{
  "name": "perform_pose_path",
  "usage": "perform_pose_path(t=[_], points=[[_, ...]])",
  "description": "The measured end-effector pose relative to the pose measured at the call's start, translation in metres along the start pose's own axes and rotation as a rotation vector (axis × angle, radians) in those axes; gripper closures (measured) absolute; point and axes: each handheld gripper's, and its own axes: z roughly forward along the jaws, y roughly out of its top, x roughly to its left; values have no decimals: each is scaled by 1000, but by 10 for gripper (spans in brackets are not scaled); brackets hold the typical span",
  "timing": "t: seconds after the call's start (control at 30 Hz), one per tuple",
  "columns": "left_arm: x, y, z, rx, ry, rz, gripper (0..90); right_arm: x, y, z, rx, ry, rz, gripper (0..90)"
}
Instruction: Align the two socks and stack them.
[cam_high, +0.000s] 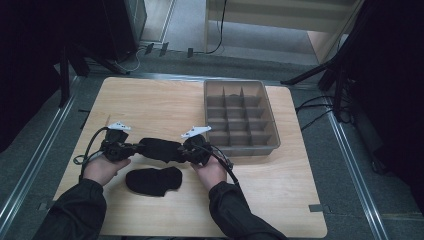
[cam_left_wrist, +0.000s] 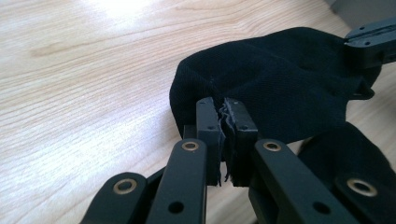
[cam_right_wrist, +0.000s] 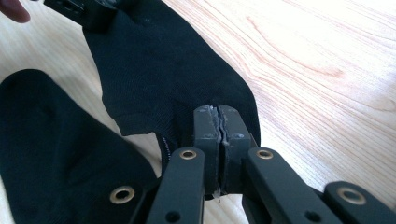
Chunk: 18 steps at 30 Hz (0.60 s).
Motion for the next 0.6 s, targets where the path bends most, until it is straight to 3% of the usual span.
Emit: perform_pose_path(t=[0.33, 0.6], points=[[-12, -13, -24, -17, -4, 0, 855, 9, 3, -13, -5, 40, -37, 878], [-20, -24, -32, -15, 10, -1, 854, 14, 2, -20, -3, 79, -63, 875]])
